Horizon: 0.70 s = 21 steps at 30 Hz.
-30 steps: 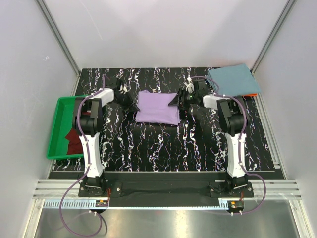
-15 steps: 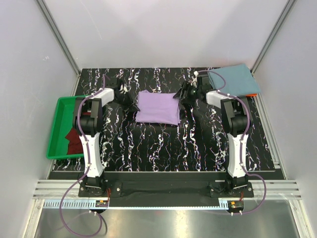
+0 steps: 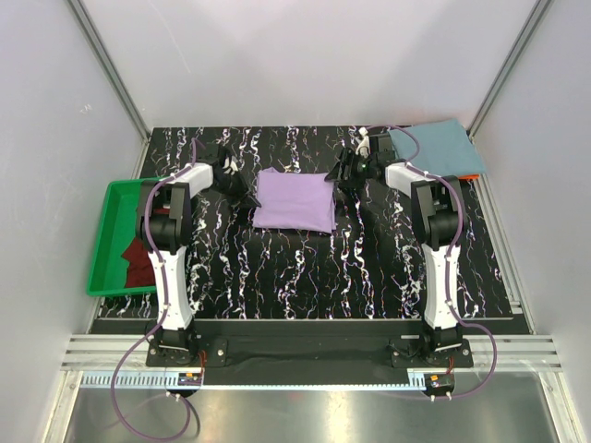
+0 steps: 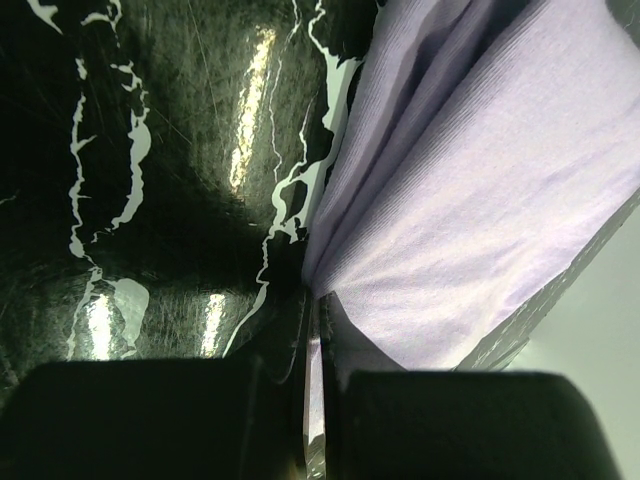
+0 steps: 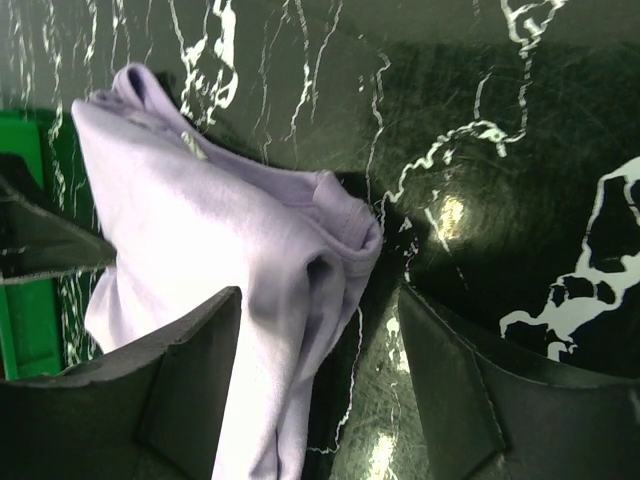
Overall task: Fold and stack the t-shirts
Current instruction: Fold the tshirt
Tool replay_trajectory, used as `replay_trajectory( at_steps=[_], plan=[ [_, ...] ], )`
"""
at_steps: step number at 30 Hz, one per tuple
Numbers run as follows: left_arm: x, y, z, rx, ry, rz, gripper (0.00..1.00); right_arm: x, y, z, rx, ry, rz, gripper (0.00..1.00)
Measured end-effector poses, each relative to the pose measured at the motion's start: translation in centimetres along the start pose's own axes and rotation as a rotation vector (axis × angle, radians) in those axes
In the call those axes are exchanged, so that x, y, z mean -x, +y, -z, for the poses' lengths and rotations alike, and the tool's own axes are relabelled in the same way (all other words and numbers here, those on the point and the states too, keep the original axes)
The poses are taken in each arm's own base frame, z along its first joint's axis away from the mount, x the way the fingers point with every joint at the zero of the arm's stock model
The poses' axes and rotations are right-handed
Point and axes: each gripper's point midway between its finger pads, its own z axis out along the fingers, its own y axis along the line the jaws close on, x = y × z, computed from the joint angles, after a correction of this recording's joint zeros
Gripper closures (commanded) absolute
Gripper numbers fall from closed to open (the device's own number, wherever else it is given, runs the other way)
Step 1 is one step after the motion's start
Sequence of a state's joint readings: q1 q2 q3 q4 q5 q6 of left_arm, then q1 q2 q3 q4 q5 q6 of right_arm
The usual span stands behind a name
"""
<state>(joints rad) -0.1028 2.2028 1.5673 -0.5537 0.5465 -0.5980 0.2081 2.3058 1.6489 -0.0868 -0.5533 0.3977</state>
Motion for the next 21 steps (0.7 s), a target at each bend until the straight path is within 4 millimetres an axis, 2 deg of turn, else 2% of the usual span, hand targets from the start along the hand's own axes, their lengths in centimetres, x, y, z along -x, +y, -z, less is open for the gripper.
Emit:
replay_trajectory(
  at_steps=[5,17,21],
  plan=[
    [0.0,0.0,-0.03,0.001,0.004,0.002,1.0,-0.63,0.46,0.0,0.051,0.035,0.01,0.27],
    [-0.01,-0.03,-0.03,0.0,0.005,0.003,1.0,-0.69,0.99,-0.34,0.088,0.076,0.014,0.26],
    [0.01,-0.03,-0.03,-0.001,0.005,0.003,1.0,-0.76,1.11,-0.4,0.092,0.083,0.023,0.29]
  ],
)
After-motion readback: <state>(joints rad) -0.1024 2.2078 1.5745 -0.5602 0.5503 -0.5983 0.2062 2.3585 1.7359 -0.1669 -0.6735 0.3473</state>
